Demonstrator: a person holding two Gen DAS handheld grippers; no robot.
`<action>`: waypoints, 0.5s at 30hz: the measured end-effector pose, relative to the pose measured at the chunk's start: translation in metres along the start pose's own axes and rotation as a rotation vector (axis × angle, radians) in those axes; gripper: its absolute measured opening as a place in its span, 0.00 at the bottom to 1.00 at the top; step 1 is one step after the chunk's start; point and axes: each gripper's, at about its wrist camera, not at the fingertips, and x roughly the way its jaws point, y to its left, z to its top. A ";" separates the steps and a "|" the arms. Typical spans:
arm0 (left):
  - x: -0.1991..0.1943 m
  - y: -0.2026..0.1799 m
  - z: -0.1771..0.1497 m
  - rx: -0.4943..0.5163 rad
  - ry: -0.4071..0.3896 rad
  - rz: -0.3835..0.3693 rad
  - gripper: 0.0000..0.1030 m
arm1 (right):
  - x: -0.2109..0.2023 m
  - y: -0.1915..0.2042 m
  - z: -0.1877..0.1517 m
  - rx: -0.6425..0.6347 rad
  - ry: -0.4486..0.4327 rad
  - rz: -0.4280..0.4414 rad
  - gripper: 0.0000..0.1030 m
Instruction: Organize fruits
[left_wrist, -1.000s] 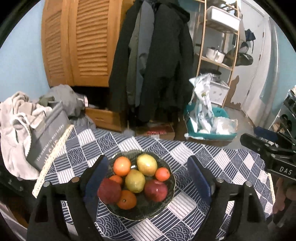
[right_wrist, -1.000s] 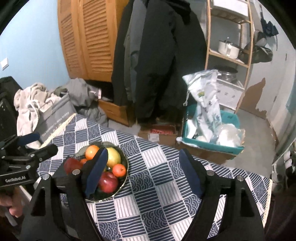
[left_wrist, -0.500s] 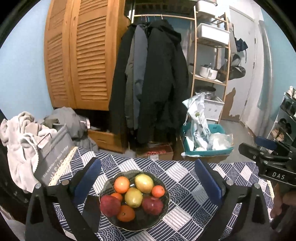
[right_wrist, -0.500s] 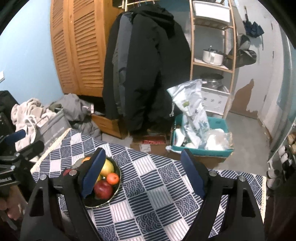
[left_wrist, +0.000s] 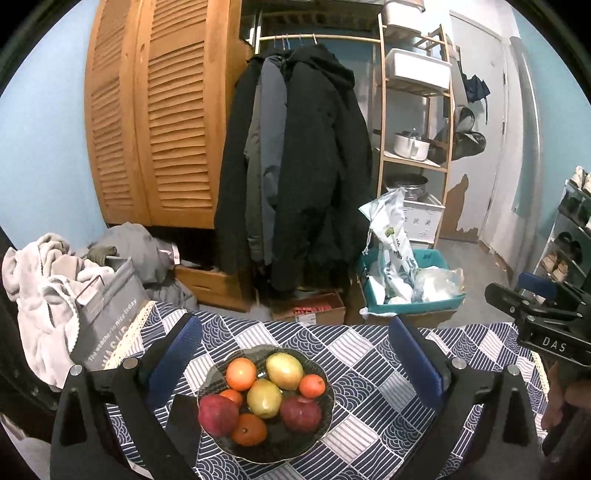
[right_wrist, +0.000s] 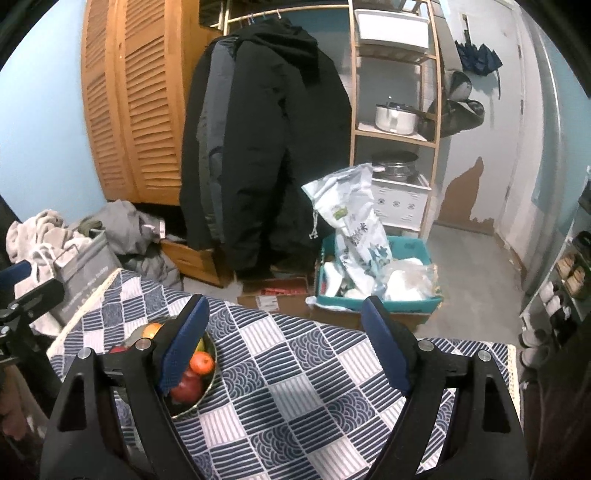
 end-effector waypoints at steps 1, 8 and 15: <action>0.000 0.000 0.000 0.001 0.000 -0.001 0.99 | 0.000 -0.001 0.000 0.002 0.000 -0.002 0.81; 0.000 -0.003 0.000 0.016 -0.001 0.002 0.99 | 0.001 -0.005 0.000 0.001 0.004 -0.013 0.81; 0.001 -0.005 0.000 0.019 -0.001 0.003 0.99 | 0.002 -0.004 0.000 0.000 -0.001 -0.017 0.81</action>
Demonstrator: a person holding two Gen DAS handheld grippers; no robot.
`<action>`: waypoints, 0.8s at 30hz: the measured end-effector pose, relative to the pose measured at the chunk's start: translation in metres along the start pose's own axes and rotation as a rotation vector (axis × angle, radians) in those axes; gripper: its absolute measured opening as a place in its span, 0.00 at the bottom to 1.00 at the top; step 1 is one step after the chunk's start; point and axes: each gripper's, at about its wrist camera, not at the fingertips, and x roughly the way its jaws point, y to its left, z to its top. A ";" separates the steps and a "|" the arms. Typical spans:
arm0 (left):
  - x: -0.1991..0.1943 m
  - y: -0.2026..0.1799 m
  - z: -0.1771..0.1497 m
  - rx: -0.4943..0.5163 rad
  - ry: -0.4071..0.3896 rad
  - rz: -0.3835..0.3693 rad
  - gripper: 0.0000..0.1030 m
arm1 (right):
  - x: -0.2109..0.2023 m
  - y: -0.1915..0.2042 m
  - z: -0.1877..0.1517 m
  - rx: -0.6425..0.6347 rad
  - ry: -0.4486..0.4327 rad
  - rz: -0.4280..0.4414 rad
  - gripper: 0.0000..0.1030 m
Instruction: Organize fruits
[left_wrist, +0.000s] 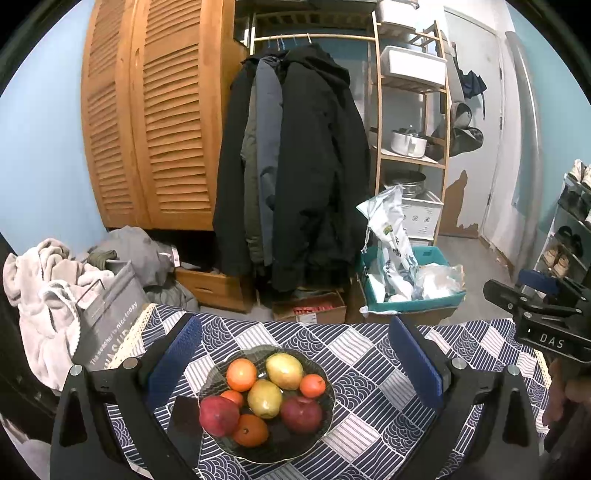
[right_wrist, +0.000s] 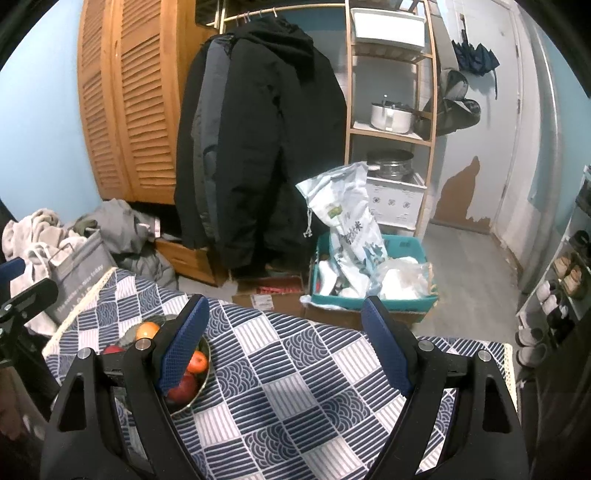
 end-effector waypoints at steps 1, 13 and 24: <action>0.000 0.000 0.000 -0.001 0.000 0.002 0.99 | 0.000 0.001 0.000 -0.002 -0.004 0.000 0.81; 0.000 -0.003 -0.001 0.003 0.003 0.010 0.99 | -0.002 0.001 -0.001 -0.005 -0.010 -0.003 0.81; 0.000 -0.003 -0.001 0.003 0.002 0.013 0.99 | -0.002 0.002 -0.001 -0.005 -0.010 -0.003 0.81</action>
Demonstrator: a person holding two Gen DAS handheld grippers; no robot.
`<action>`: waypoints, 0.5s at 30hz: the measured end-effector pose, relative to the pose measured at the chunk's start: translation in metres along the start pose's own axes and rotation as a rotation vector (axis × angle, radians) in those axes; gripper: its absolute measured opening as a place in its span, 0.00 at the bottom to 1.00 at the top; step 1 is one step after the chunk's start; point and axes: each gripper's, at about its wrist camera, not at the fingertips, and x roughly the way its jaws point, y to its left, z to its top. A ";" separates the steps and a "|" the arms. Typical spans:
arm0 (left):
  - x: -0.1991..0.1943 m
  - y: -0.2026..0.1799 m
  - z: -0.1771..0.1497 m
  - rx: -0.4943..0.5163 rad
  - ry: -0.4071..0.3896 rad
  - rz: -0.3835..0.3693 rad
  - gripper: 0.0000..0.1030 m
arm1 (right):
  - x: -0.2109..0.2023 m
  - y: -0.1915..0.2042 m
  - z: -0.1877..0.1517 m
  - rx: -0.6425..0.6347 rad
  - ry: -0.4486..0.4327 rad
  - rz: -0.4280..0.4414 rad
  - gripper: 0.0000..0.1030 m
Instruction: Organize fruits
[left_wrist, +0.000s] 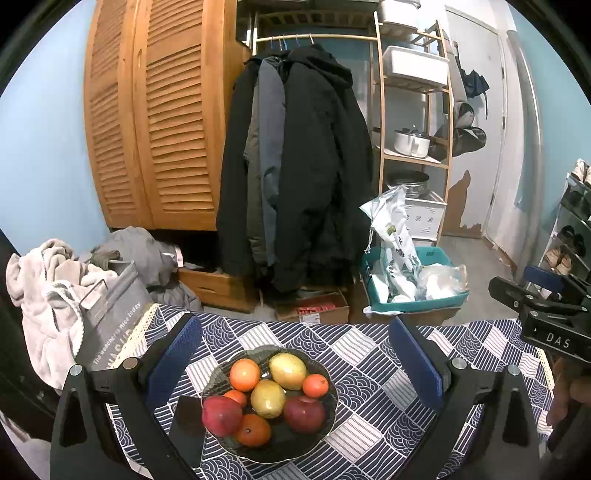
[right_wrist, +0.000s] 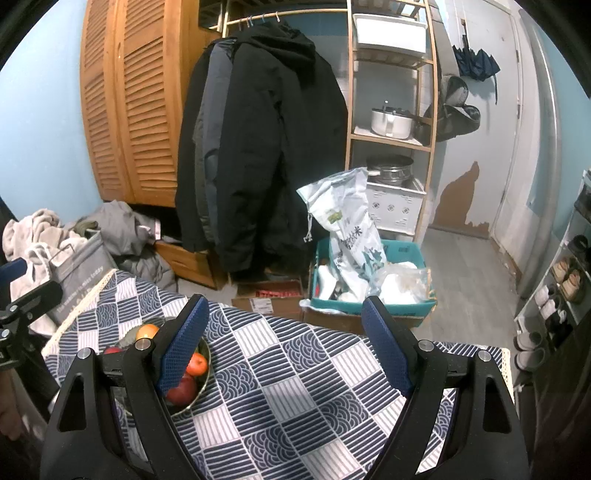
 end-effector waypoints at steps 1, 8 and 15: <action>0.000 0.000 0.000 0.000 0.001 -0.001 0.99 | 0.000 0.000 0.000 -0.001 0.000 0.001 0.81; 0.000 0.000 0.000 -0.002 0.000 0.000 0.99 | 0.000 0.000 0.000 -0.002 0.000 -0.001 0.81; -0.002 0.005 0.001 -0.014 -0.004 0.015 0.99 | 0.000 0.001 0.000 -0.002 -0.001 -0.001 0.81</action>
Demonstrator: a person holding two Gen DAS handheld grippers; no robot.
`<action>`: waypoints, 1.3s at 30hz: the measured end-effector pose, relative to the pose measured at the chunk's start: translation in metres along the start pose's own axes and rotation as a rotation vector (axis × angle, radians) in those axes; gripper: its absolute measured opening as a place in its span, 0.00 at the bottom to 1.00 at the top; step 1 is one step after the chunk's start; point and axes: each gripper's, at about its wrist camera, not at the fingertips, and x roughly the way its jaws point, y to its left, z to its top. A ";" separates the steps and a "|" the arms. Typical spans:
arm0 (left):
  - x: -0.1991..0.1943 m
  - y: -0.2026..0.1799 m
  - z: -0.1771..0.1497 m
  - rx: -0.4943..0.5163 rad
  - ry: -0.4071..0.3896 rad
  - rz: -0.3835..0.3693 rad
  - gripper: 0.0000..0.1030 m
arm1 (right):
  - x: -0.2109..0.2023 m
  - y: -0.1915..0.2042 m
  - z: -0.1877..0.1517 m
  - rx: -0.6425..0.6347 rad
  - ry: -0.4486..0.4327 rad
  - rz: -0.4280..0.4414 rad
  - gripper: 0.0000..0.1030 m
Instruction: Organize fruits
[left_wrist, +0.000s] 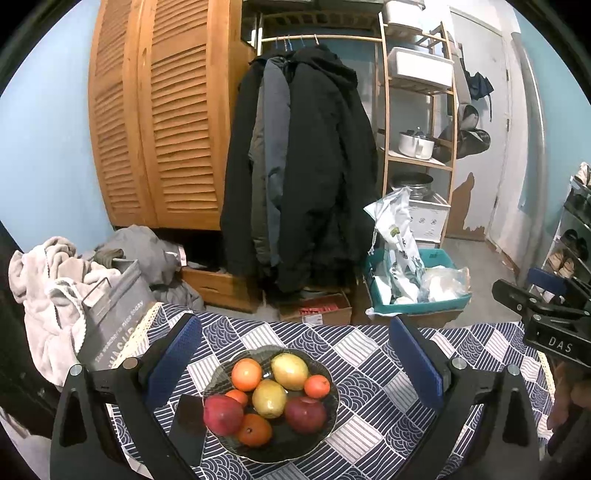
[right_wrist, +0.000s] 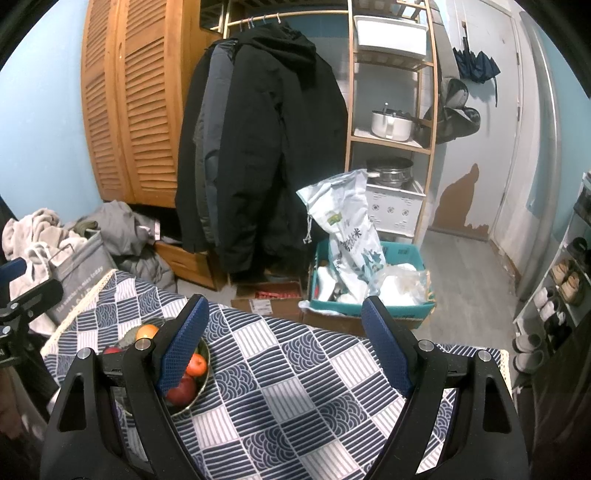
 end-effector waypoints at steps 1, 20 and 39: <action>0.000 0.000 0.000 -0.001 -0.002 0.003 0.99 | 0.000 0.000 0.000 0.000 0.000 0.000 0.81; -0.002 -0.003 -0.001 0.010 0.009 0.025 0.99 | 0.000 0.001 0.001 -0.002 0.000 -0.001 0.81; -0.001 -0.005 0.001 -0.002 0.011 0.039 0.99 | -0.001 0.002 -0.001 -0.003 -0.001 0.000 0.81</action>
